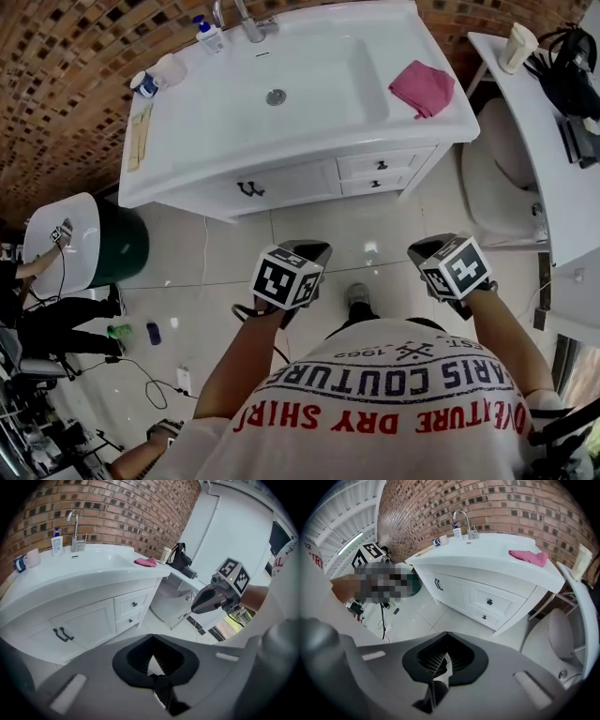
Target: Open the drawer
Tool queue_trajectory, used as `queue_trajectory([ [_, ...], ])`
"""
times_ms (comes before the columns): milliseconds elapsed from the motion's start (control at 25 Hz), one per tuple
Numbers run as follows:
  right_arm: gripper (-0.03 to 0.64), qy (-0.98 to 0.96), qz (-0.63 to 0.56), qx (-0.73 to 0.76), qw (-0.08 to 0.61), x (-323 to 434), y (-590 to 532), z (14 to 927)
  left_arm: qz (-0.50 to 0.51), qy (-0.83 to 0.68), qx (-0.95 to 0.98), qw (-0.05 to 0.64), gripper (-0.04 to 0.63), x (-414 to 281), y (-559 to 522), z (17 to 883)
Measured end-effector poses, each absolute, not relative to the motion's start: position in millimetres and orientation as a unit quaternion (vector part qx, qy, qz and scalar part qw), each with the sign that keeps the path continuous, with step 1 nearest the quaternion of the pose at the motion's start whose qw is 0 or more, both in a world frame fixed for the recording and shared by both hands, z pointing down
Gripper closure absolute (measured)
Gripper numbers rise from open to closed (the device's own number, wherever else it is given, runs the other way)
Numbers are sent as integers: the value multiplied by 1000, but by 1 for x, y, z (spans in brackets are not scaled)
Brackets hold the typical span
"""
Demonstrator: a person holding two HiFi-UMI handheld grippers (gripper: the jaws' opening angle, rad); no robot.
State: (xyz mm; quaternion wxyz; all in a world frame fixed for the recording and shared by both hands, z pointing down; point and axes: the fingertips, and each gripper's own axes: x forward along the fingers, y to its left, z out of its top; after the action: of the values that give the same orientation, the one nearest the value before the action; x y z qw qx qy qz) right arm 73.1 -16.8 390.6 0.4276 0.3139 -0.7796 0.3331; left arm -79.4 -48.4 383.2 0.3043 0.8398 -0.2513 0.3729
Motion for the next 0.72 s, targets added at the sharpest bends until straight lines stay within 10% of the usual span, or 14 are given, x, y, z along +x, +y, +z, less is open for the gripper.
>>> queue_trajectory([
  [720, 607, -767, 366, 313, 424, 89, -69, 440, 372, -231, 830, 345, 600, -55, -77, 425],
])
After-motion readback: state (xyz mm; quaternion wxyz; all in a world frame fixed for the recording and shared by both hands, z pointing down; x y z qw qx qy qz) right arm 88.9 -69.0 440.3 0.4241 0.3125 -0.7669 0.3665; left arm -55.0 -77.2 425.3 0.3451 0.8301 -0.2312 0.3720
